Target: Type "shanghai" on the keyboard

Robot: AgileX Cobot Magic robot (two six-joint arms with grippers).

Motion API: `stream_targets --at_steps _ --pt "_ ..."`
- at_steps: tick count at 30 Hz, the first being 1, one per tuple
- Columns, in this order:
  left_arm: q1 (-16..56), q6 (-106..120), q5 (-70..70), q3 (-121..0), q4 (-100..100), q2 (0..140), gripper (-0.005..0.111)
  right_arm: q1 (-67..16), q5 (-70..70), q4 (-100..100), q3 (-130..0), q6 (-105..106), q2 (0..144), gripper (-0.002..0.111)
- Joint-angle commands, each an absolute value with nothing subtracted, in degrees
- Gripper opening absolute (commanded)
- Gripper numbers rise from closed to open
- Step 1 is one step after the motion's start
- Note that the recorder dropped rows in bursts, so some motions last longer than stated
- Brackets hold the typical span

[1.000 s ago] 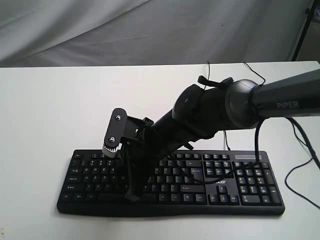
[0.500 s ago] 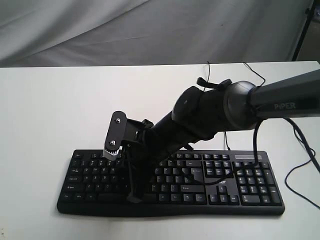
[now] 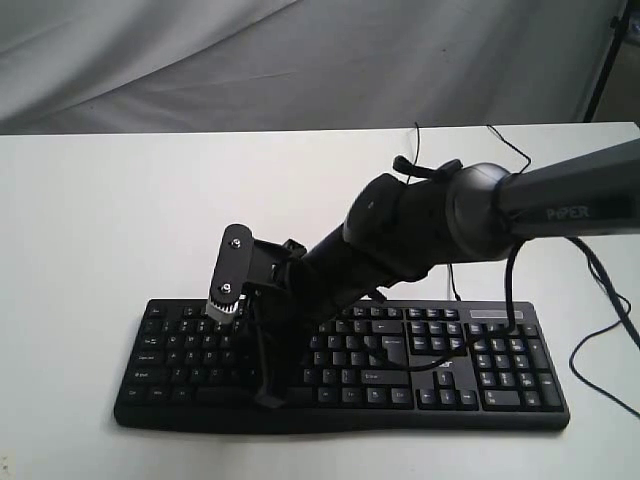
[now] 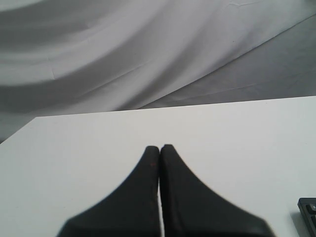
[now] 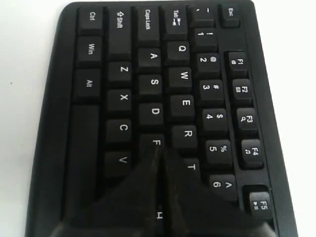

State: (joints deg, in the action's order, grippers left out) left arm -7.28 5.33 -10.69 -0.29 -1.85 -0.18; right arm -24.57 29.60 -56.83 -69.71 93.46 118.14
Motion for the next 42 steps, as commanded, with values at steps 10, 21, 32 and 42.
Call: stream_targets --at_steps 10,21,32,42 --pt "-7.1 5.2 -10.5 0.0 -1.8 0.0 0.001 -24.6 30.8 -59.1 -70.1 96.6 118.9 0.0" --pt "-7.1 5.2 -10.5 0.0 -1.8 0.0 0.001 -24.6 30.4 -59.2 -70.1 96.6 120.1 0.0" --pt "-7.1 5.2 -10.5 0.0 -1.8 0.0 0.001 -24.6 30.6 -59.2 -70.1 95.5 115.6 0.0" --pt "-7.1 5.2 -10.5 0.0 -1.8 0.0 0.001 -24.5 30.6 -55.3 -70.1 92.7 115.4 0.0"
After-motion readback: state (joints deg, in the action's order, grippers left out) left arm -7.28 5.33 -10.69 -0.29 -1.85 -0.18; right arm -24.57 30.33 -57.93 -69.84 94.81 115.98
